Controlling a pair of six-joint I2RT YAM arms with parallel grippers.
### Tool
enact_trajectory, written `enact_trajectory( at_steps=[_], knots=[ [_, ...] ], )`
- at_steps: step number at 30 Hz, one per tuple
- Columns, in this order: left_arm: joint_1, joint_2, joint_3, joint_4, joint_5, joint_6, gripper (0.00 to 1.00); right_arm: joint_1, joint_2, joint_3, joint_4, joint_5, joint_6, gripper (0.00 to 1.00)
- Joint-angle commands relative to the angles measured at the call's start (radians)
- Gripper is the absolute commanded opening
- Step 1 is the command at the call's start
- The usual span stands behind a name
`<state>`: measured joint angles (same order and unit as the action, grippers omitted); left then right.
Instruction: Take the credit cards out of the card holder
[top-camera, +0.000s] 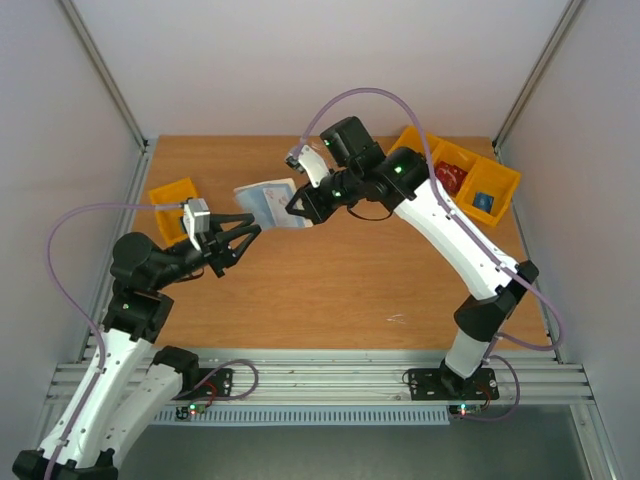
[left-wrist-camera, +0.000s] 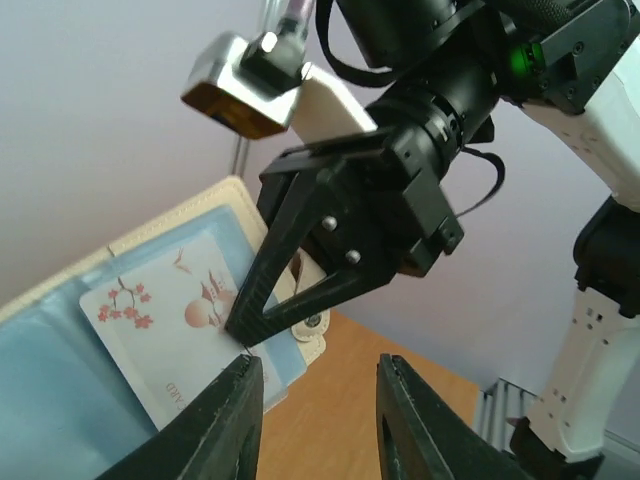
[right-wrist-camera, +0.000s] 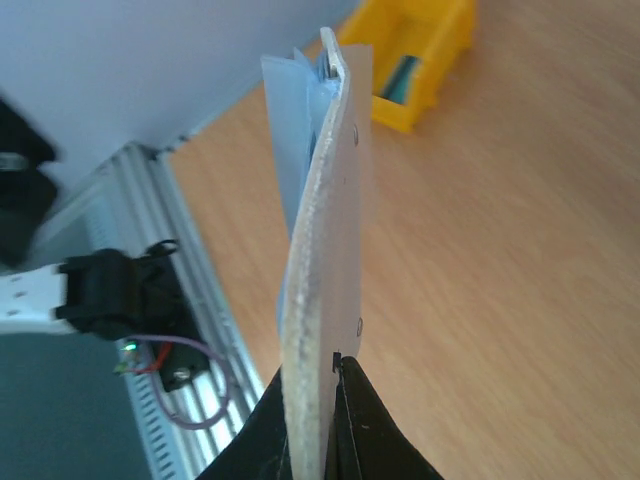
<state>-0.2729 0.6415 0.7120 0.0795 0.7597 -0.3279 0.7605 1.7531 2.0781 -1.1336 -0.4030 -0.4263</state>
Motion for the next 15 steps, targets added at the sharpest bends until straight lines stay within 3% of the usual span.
enact_trajectory(
  at_steps=[1, 6, 15],
  knots=[
    [0.002, -0.003, -0.014, 0.045, 0.086, -0.035, 0.33, 0.005, -0.089, -0.04, 0.127, -0.256, -0.072, 0.01],
    [0.015, -0.01, -0.023, 0.048, 0.022, -0.094, 0.29, 0.005, -0.154, -0.109, 0.183, -0.393, -0.125, 0.01],
    [0.015, 0.001, -0.009, 0.069, 0.14, -0.081, 0.25, 0.007, -0.203, -0.214, 0.354, -0.574, -0.101, 0.01]
  ],
)
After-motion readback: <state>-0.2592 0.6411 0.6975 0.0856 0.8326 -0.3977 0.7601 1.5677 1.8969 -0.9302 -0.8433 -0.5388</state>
